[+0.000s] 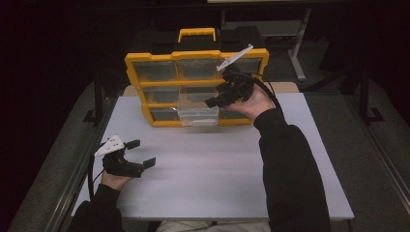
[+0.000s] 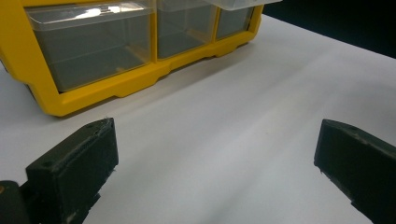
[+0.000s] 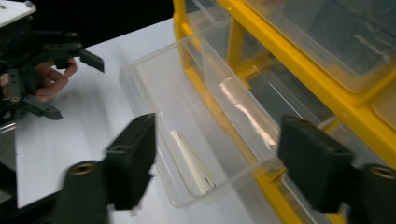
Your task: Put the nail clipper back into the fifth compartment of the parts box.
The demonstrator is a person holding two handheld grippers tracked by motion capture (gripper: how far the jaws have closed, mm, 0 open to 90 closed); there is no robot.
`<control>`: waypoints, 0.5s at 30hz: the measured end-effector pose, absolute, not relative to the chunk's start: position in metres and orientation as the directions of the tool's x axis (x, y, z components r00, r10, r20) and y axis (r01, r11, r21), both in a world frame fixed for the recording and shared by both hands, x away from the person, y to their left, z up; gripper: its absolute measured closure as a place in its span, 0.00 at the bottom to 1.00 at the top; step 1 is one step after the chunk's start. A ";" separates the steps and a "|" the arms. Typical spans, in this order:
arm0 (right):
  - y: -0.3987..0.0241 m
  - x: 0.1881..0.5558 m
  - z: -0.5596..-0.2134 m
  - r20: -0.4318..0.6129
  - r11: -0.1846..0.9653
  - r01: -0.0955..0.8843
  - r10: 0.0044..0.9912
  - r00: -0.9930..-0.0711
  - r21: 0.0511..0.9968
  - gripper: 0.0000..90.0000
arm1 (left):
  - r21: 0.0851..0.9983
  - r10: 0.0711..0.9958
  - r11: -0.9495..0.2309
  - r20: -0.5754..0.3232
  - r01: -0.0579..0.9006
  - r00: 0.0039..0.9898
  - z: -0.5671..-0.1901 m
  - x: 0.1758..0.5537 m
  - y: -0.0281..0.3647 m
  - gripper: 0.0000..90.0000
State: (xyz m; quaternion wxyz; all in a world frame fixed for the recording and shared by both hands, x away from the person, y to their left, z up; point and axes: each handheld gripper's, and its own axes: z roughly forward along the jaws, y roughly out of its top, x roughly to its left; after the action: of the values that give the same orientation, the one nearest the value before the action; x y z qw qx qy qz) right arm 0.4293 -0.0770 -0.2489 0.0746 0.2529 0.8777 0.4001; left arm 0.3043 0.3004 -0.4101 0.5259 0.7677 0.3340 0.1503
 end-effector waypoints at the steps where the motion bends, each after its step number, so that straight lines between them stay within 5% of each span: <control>1: -0.077 0.429 -0.249 0.071 0.552 0.384 0.504 -0.861 0.740 0.24 | 0.907 0.670 -0.227 -0.120 0.356 0.732 -0.410 0.304 0.300 0.00; 8: -0.088 0.424 -0.250 0.055 0.528 0.390 0.541 -0.839 0.755 0.14 | 0.904 0.669 -0.233 -0.118 0.358 0.734 -0.412 0.306 0.296 0.00; 11: -0.093 0.420 -0.250 0.049 0.517 0.391 0.555 -0.830 0.761 0.01 | 0.908 0.671 -0.228 -0.115 0.352 0.732 -0.411 0.305 0.297 0.00; 15: -0.096 0.418 -0.254 0.052 0.507 0.401 0.570 -0.820 0.763 0.00 | 0.910 0.673 -0.226 -0.112 0.347 0.731 -0.410 0.305 0.298 0.00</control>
State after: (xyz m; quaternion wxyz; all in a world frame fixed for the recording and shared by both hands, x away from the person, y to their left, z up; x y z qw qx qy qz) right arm 0.4185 -0.0963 -0.2536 0.1034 0.2819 0.8619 0.4086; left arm 0.3046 0.2980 -0.4101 0.5260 0.7675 0.3323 0.1545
